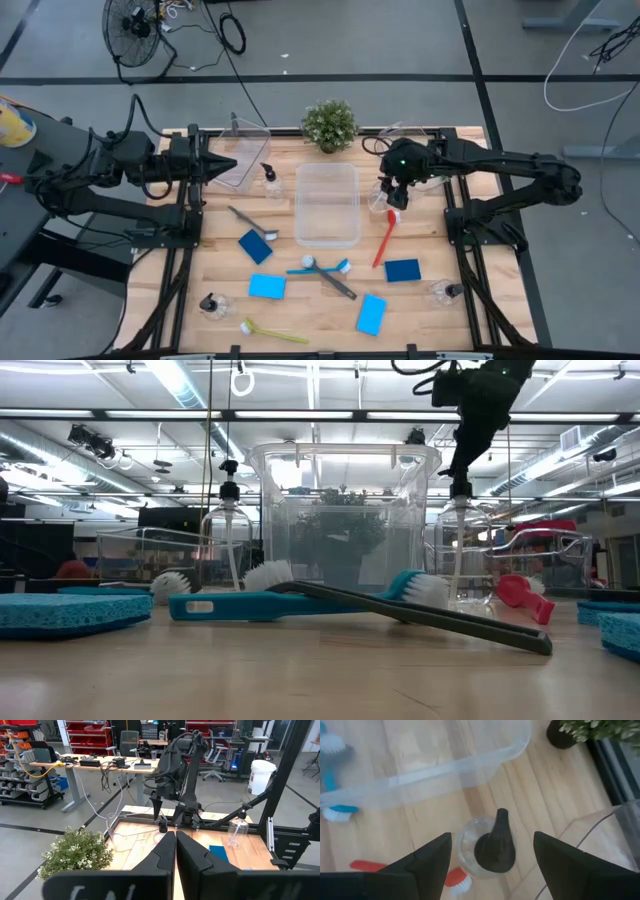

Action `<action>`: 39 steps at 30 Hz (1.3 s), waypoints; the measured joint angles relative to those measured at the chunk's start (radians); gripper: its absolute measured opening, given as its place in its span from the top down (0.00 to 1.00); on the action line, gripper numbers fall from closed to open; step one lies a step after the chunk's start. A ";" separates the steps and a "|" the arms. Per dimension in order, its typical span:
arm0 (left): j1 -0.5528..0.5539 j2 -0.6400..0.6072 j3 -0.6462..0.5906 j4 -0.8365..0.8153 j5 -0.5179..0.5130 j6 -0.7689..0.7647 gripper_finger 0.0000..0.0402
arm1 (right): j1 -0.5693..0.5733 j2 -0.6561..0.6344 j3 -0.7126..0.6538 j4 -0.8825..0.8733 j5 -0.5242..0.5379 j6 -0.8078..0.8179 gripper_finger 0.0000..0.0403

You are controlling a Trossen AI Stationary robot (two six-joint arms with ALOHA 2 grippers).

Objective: Pick & Place Kitchen Sink Supplies
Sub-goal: Put the black soap dispenser into the right transparent bin

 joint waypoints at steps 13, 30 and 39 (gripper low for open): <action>0.000 0.000 0.000 0.000 0.000 0.000 0.96 | -0.036 0.087 0.000 -0.043 -0.029 -0.034 0.29; 0.000 0.000 0.000 0.000 0.000 0.000 0.96 | -0.046 0.123 0.000 -0.038 0.000 -0.044 0.37; 0.000 0.000 0.000 0.000 0.000 0.000 0.96 | -0.047 0.123 0.000 -0.039 0.005 -0.043 0.52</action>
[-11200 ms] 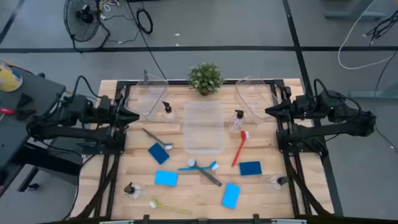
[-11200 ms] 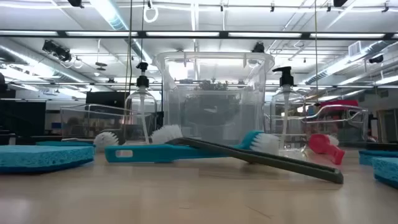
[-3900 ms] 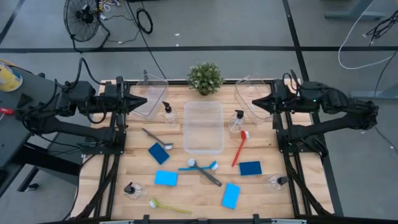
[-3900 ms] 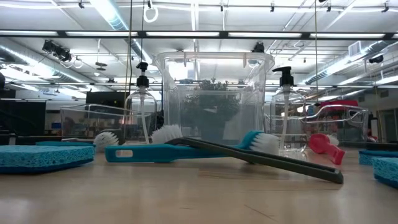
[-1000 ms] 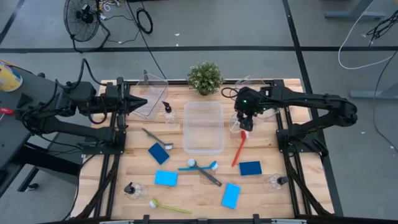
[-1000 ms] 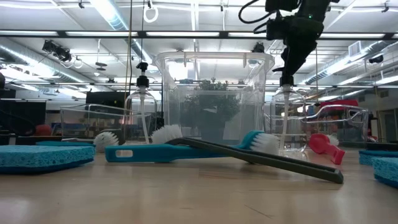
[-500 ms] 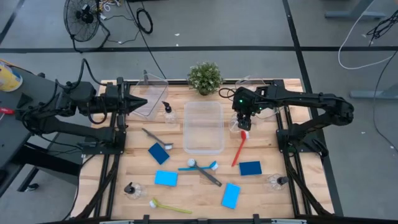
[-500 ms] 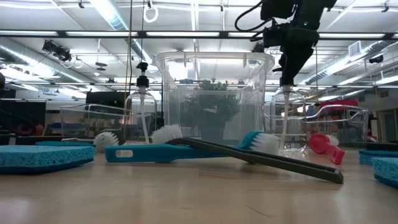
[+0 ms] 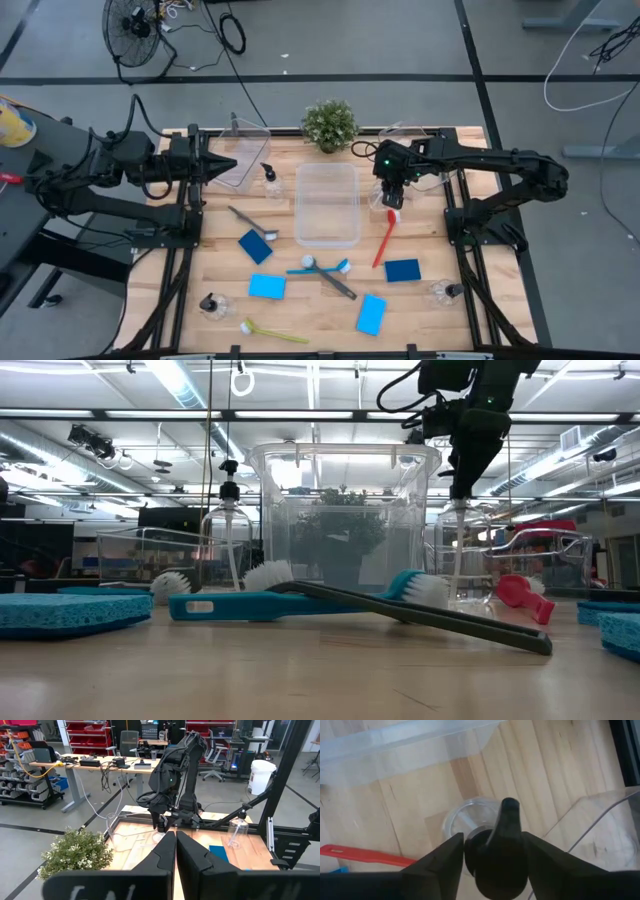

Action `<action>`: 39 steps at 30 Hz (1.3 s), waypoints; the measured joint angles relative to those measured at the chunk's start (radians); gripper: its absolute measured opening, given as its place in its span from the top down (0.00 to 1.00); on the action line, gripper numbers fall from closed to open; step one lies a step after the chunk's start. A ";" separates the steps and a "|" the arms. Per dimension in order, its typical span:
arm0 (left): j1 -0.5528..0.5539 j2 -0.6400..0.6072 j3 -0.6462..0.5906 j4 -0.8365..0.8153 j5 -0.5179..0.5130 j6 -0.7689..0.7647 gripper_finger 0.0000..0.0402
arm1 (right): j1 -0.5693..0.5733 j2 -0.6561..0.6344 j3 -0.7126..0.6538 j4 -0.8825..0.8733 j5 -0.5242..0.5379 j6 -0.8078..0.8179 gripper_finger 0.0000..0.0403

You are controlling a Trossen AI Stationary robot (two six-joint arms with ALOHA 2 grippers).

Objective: Pick & Place Kitchen Sink Supplies
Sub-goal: Put the black soap dispenser into the right transparent bin

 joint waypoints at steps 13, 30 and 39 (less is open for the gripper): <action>0.000 0.000 0.000 0.000 0.000 0.000 0.96 | 0.000 0.000 0.000 0.001 -0.013 0.002 0.66; 0.000 0.000 0.000 0.000 0.000 0.000 0.96 | 0.000 -0.006 0.000 -0.004 -0.065 0.017 0.68; 0.000 0.000 0.000 0.000 0.000 0.000 0.96 | 0.000 -0.089 0.000 -0.008 -0.085 0.066 0.68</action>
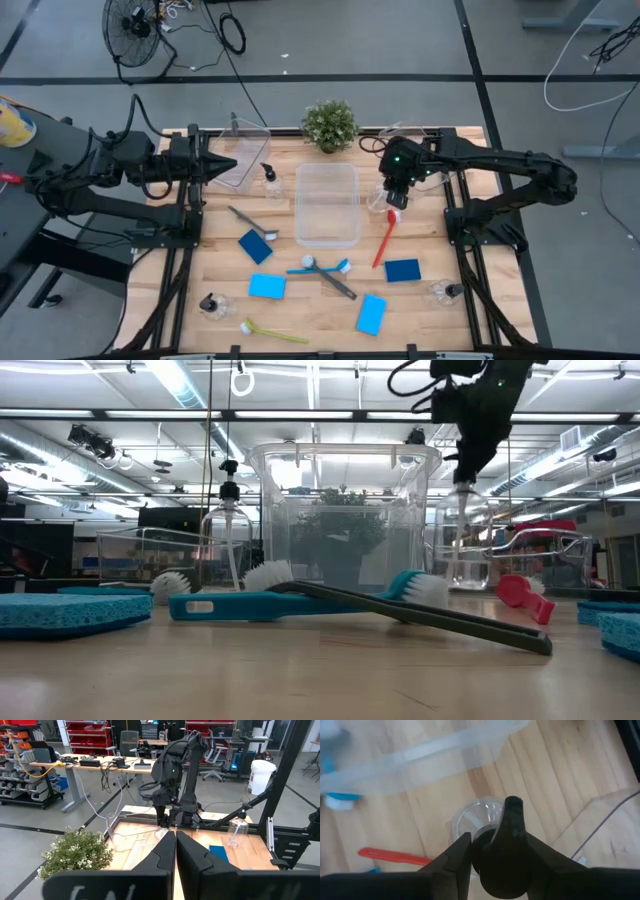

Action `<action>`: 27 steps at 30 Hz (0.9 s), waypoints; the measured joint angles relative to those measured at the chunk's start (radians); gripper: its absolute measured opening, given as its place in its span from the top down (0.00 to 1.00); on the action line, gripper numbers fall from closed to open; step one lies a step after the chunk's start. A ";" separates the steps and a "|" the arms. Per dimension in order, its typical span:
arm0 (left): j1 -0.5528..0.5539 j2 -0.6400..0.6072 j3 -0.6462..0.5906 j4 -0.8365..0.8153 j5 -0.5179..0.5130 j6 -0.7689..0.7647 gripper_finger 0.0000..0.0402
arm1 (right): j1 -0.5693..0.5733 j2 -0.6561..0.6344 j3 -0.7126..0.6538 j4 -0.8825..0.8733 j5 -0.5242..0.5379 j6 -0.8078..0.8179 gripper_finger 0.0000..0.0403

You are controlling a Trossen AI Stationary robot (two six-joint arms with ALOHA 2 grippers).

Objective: Pick & Place Kitchen Sink Supplies
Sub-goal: Put the black soap dispenser into the right transparent bin

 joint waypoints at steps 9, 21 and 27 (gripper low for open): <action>0.000 0.000 0.000 0.000 0.000 0.000 0.96 | 0.005 -0.053 0.081 -0.090 -0.056 0.044 0.68; 0.000 0.000 0.000 0.000 0.000 0.000 0.96 | 0.005 -0.054 0.366 -0.207 -0.053 0.041 0.68; 0.000 0.000 0.000 0.000 0.000 0.000 0.96 | 0.005 -0.054 0.470 -0.208 -0.053 0.039 0.68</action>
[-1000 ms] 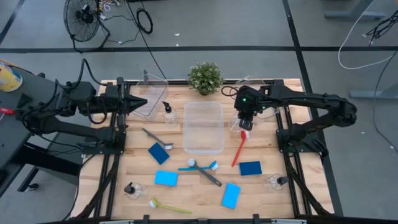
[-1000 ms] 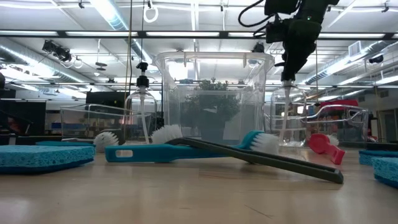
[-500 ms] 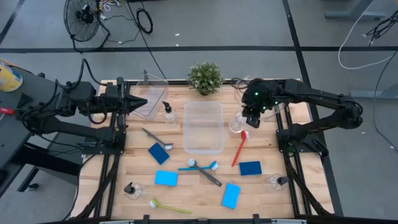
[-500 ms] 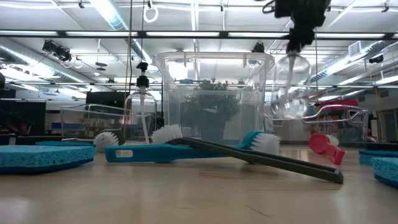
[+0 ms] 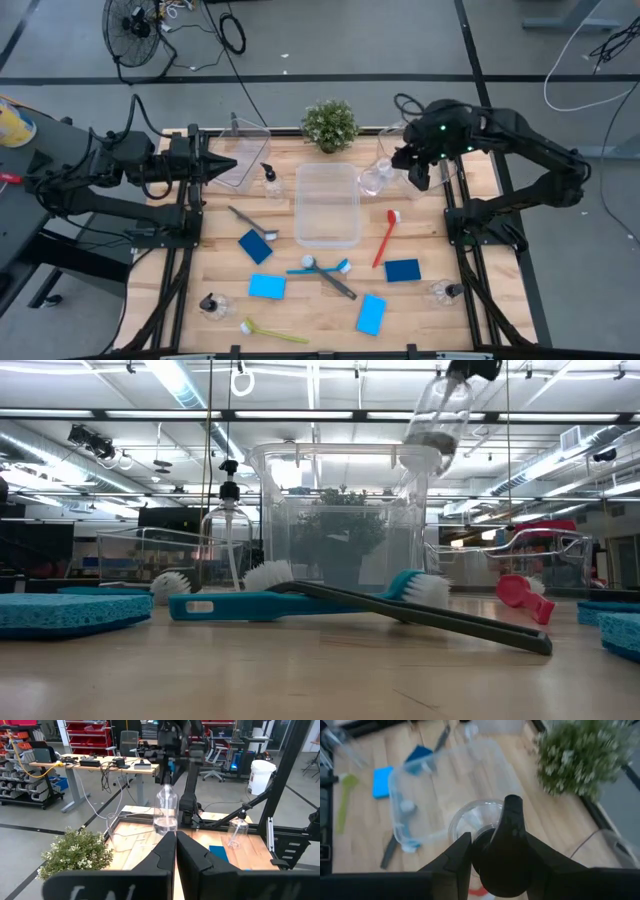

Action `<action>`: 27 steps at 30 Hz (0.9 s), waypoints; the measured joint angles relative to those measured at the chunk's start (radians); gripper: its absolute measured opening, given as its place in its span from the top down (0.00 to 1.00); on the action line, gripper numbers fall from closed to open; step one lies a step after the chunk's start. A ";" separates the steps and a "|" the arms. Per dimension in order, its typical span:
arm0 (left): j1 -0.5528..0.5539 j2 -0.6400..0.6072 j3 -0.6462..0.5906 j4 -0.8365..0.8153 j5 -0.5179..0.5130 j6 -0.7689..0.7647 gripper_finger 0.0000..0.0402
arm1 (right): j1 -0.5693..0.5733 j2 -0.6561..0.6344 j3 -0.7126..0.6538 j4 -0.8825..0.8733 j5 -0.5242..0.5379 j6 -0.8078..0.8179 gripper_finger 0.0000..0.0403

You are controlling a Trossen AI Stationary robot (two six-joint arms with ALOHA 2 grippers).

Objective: Pick & Place Kitchen Sink Supplies
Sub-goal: Put the black soap dispenser into the right transparent bin

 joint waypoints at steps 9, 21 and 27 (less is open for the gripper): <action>0.000 0.000 0.000 0.000 0.000 0.000 0.96 | 0.000 0.074 0.123 0.008 0.000 -0.044 0.68; 0.000 0.000 0.000 0.000 0.000 0.000 0.96 | 0.000 0.228 0.204 0.028 0.000 -0.141 0.68; 0.000 0.000 0.000 0.000 0.000 0.000 0.96 | 0.002 0.275 0.205 0.085 -0.002 -0.183 0.68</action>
